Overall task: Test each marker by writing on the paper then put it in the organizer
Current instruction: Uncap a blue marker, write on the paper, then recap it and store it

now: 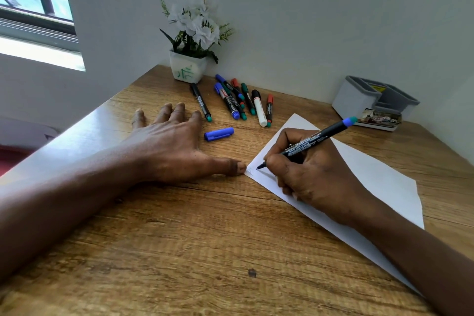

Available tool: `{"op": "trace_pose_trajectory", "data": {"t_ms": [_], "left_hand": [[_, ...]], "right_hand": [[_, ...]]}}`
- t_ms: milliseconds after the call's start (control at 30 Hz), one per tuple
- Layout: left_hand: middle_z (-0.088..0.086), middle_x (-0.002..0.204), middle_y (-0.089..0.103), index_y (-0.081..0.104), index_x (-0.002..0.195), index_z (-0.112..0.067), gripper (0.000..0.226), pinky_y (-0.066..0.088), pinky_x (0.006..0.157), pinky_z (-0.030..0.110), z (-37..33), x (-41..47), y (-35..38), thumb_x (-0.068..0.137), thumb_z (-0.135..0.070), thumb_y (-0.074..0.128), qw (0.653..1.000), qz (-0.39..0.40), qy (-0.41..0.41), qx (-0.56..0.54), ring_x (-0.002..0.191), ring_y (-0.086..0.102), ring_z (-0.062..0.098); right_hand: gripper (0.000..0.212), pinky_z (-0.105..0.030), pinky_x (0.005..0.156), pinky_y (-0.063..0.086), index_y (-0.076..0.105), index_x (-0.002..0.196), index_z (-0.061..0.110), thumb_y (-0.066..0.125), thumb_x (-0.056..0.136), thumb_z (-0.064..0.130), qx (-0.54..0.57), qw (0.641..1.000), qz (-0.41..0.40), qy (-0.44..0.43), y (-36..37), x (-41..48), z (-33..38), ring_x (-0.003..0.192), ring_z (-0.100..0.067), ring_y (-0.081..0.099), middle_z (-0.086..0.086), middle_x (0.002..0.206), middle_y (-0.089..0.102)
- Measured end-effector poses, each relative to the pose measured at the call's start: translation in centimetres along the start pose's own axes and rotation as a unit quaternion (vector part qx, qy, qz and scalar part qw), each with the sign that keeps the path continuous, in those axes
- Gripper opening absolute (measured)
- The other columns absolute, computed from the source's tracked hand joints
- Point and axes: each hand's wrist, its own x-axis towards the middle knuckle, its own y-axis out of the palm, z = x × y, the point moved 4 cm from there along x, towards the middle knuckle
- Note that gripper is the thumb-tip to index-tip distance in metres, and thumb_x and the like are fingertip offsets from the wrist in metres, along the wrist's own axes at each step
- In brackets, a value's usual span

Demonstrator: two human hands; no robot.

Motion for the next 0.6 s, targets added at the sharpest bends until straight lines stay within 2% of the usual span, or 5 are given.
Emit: {"op": "trace_pose_trajectory", "data": {"t_ms": [167,367,433,500,600], "left_hand": [[0.005,0.169,-0.014,-0.004,0.162,-0.030,0.159,-0.001,0.121,0.065,-0.1,-0.1,-0.1,0.026,-0.111,0.016,1.000,0.006,-0.001,0.001,0.155,-0.011,0.024],[0.006,0.169,-0.013,-0.003,0.162,-0.030,0.158,0.000,0.121,0.065,-0.1,-0.1,-0.1,0.027,-0.111,0.016,1.000,0.004,-0.001,0.002,0.156,-0.010,0.025],[0.005,0.169,-0.013,-0.003,0.162,-0.030,0.159,0.000,0.121,0.065,-0.2,-0.1,-0.1,0.026,-0.111,0.016,1.000,0.003,-0.002,0.001,0.156,-0.010,0.025],[0.005,0.169,-0.013,-0.003,0.162,-0.030,0.159,-0.001,0.121,0.065,-0.1,-0.1,-0.1,0.026,-0.112,0.017,1.000,0.000,-0.002,-0.001,0.156,-0.010,0.024],[0.004,0.169,-0.013,-0.003,0.161,-0.031,0.159,-0.001,0.121,0.065,-0.1,0.0,0.0,0.026,-0.112,0.018,1.000,-0.002,-0.004,-0.003,0.156,-0.010,0.024]], "right_hand": [[0.014,-0.021,0.041,0.045,0.065,0.076,0.007,0.068,0.087,0.015,0.008,1.000,-0.001,0.016,-0.2,0.0,-0.4,0.043,-0.013,0.059,-0.005,0.053,0.064],[0.014,-0.022,0.042,0.046,0.067,0.079,0.008,0.066,0.092,0.009,0.019,0.999,-0.017,0.025,-0.3,0.1,-0.9,0.046,-0.016,0.062,-0.006,0.057,0.066],[0.013,-0.024,0.045,0.049,0.068,0.085,0.005,0.061,0.095,0.005,0.094,0.994,-0.037,0.045,-0.6,0.4,-1.2,0.053,-0.020,0.064,-0.010,0.063,0.069],[0.012,-0.026,0.052,0.053,0.071,0.092,0.003,0.060,0.094,0.006,0.178,0.981,-0.007,0.077,-0.8,0.8,-1.3,0.064,-0.025,0.066,-0.016,0.074,0.071],[0.013,-0.027,0.058,0.056,0.074,0.089,0.006,0.066,0.092,0.016,0.103,0.990,0.072,0.060,-1.0,1.1,-0.6,0.067,-0.024,0.069,-0.016,0.077,0.074]]}}
